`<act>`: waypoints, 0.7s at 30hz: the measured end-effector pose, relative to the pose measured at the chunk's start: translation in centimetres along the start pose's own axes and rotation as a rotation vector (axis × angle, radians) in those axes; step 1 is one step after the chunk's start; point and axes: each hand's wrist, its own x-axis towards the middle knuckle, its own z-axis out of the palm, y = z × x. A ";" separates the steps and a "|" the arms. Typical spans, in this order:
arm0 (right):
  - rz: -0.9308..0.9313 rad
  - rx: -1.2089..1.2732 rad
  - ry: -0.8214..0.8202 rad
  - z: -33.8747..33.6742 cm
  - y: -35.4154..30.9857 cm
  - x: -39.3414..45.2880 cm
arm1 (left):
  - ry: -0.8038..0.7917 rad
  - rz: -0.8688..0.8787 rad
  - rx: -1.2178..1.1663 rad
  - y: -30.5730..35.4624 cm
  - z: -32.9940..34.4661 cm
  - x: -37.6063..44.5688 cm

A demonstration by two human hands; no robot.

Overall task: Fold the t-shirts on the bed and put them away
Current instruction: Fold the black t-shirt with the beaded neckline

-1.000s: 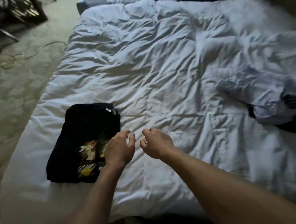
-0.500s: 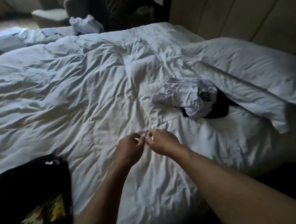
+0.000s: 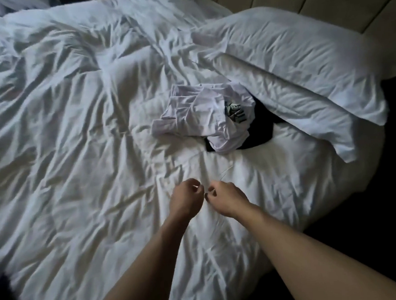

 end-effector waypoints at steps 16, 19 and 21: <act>0.155 0.257 -0.068 -1.9 7.5 20.2 | 0.050 -0.386 -0.346 3.2 10.5 22.9; 0.127 0.320 -0.058 -1.8 7.1 21.1 | 0.019 -0.442 -0.506 4.4 10.6 23.9; 0.134 0.340 -0.063 -1.9 6.9 21.5 | 0.026 -0.464 -0.529 3.8 11.5 24.6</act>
